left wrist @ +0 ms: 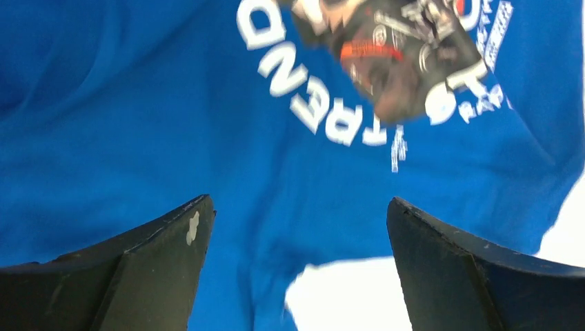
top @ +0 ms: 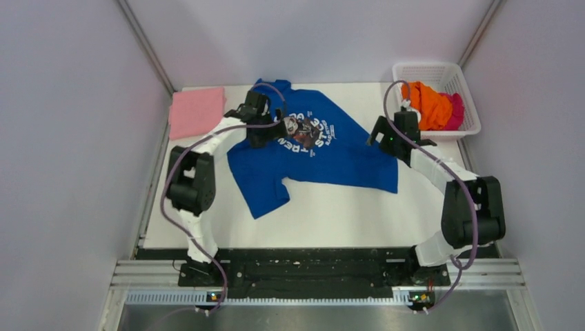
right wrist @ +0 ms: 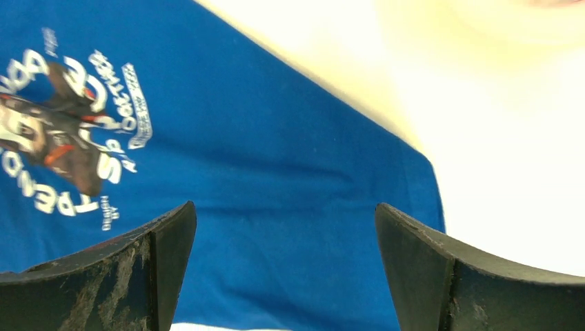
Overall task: Fold and stack the t-shirts
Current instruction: Flatten out the tshirt
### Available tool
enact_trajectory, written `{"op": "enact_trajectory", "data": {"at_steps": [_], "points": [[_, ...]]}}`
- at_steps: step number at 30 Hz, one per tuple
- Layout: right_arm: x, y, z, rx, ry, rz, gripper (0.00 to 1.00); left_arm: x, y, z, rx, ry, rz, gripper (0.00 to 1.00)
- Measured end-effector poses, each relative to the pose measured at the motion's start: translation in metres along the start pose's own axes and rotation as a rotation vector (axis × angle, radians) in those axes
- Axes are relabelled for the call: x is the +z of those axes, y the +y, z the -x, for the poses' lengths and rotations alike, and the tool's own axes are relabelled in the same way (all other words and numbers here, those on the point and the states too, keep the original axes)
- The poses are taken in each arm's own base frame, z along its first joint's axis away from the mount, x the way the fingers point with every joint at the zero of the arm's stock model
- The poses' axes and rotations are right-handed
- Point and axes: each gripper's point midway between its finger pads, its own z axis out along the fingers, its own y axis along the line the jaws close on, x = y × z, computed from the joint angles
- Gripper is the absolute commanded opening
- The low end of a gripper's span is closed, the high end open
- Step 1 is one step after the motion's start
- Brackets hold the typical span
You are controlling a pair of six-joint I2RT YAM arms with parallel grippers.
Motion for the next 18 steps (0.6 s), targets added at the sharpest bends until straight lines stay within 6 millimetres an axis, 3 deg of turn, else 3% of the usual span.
{"op": "enact_trajectory", "data": {"at_steps": [4,7,10,14,18], "points": [[-0.041,0.004,0.032,0.009,-0.12,0.001,0.99,-0.081,0.009,-0.017,-0.006,-0.093,-0.003,0.99],[-0.066,-0.001,0.039,0.027,-0.184,-0.007,0.99,-0.121,0.019,-0.039,-0.035,-0.14,-0.015,0.99],[-0.077,-0.016,0.023,0.04,-0.174,-0.039,0.99,-0.129,0.042,-0.081,-0.07,-0.093,0.017,0.99],[-0.082,-0.034,-0.006,0.056,-0.127,-0.078,0.99,-0.117,0.078,-0.147,-0.104,0.058,0.113,0.99],[-0.082,-0.043,-0.024,0.053,-0.087,-0.097,0.99,-0.114,0.1,-0.185,-0.121,0.159,0.18,0.99]]}}
